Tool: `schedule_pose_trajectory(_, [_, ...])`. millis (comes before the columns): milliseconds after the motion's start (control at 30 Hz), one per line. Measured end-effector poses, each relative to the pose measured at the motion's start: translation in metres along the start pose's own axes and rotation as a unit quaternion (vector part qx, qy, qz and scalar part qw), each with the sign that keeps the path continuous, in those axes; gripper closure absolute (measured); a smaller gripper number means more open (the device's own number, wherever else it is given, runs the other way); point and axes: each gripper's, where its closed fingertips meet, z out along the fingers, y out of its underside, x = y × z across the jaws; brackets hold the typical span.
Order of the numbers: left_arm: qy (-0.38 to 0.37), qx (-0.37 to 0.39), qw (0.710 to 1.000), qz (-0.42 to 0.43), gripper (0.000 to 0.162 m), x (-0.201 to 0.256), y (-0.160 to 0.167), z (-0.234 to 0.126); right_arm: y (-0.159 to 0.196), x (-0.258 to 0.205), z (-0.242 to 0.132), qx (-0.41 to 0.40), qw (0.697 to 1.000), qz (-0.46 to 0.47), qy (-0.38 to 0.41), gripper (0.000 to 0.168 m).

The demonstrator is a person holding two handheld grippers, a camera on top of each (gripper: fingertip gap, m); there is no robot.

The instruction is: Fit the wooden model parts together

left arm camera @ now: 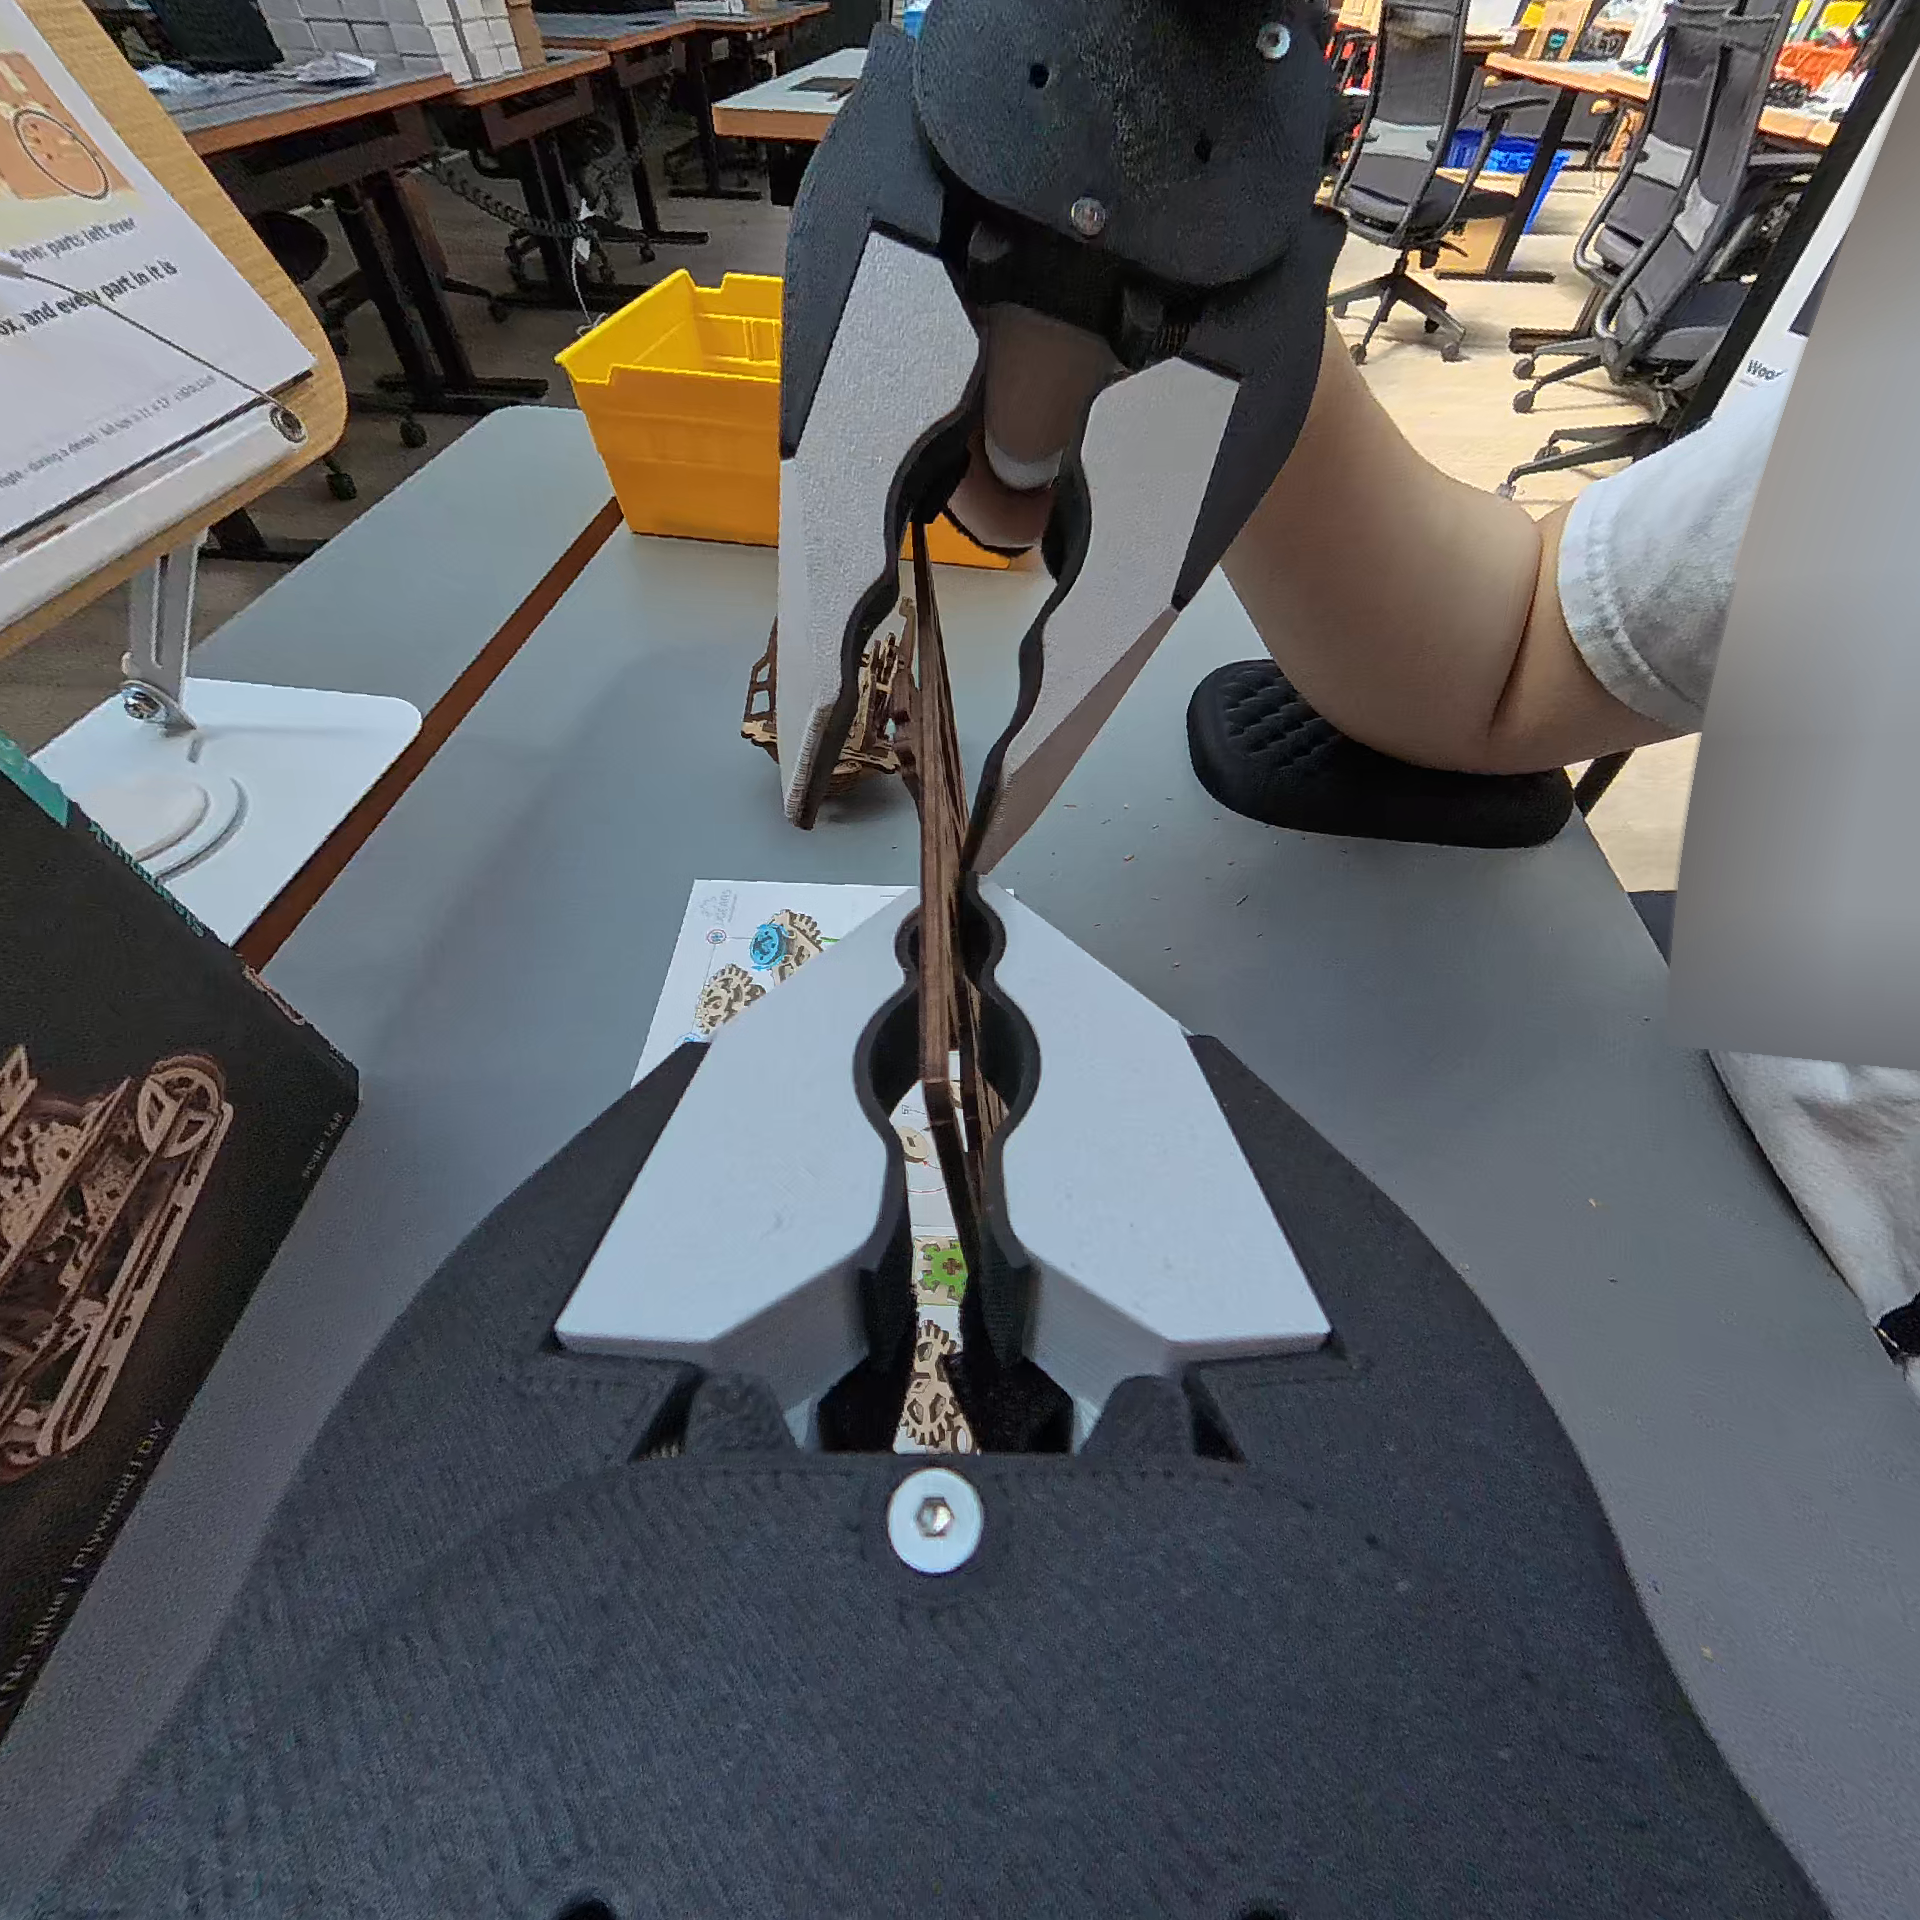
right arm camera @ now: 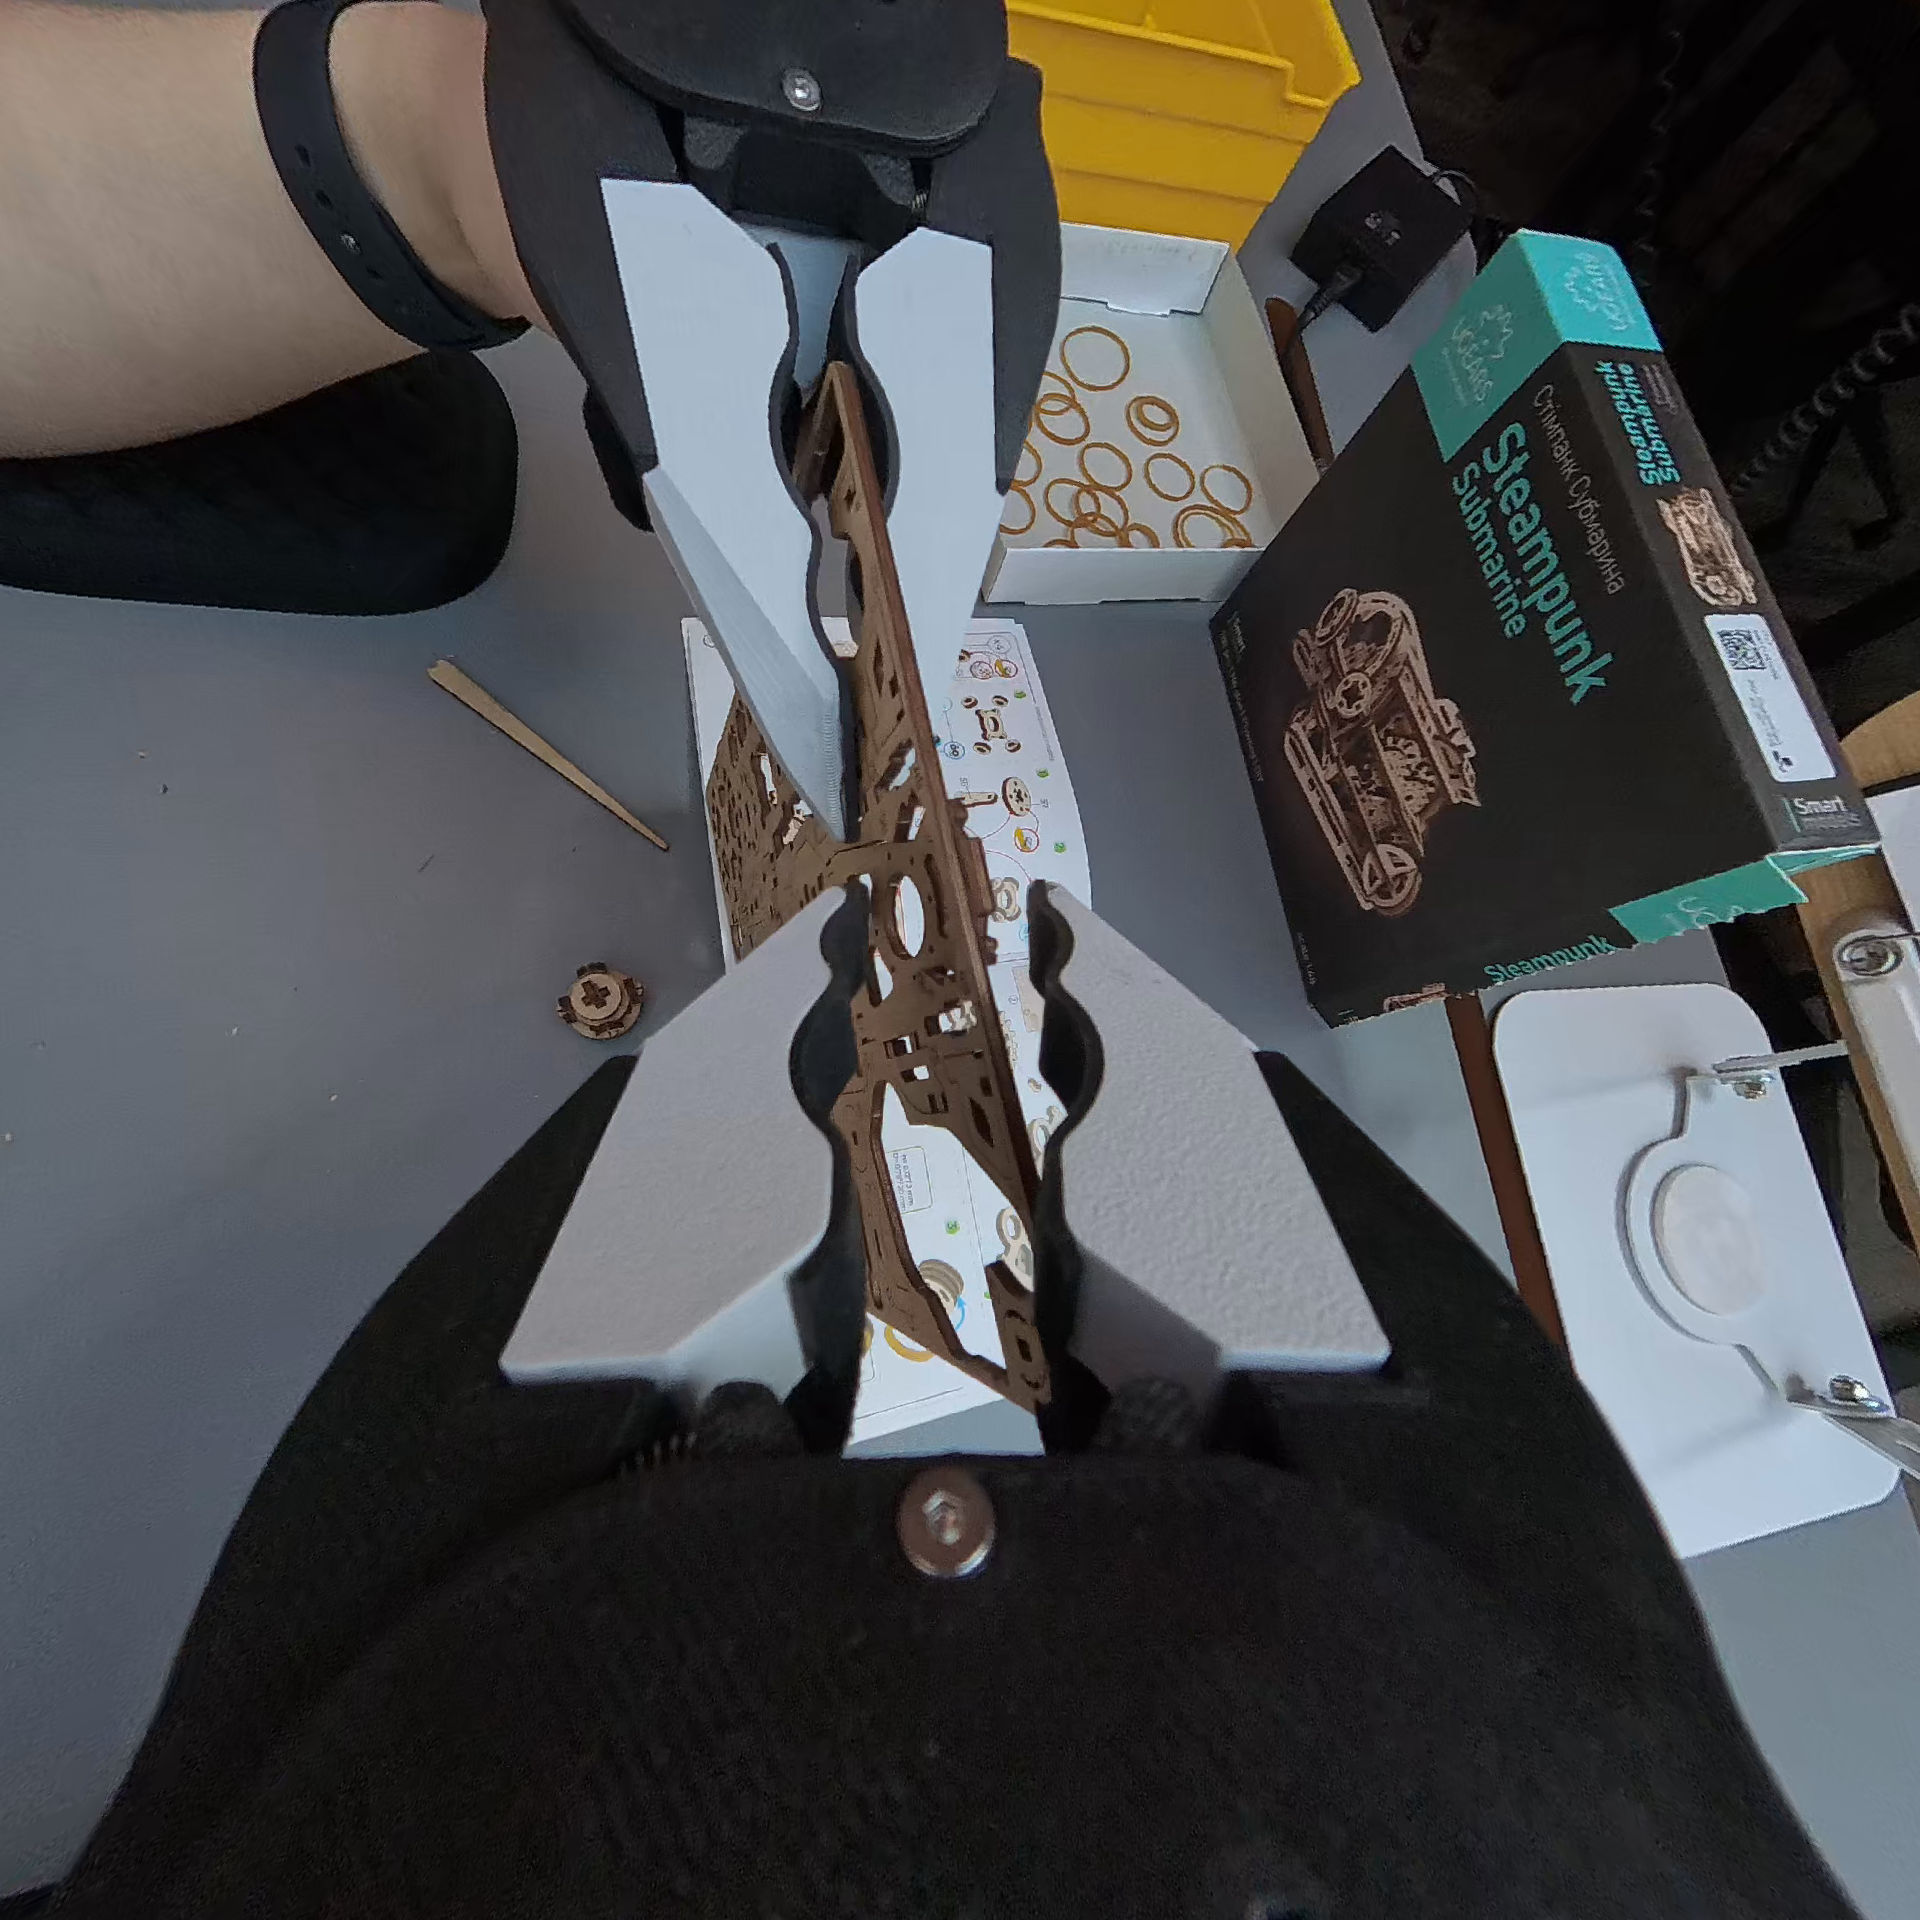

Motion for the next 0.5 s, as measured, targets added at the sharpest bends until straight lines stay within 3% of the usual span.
schedule_pose_trajectory(500, [-0.004,0.001,1.000,-0.007,0.161,-0.0021,0.0008,0.0018,0.0022,0.0069,0.0046,-0.012,1.000,0.011,0.023,0.121])
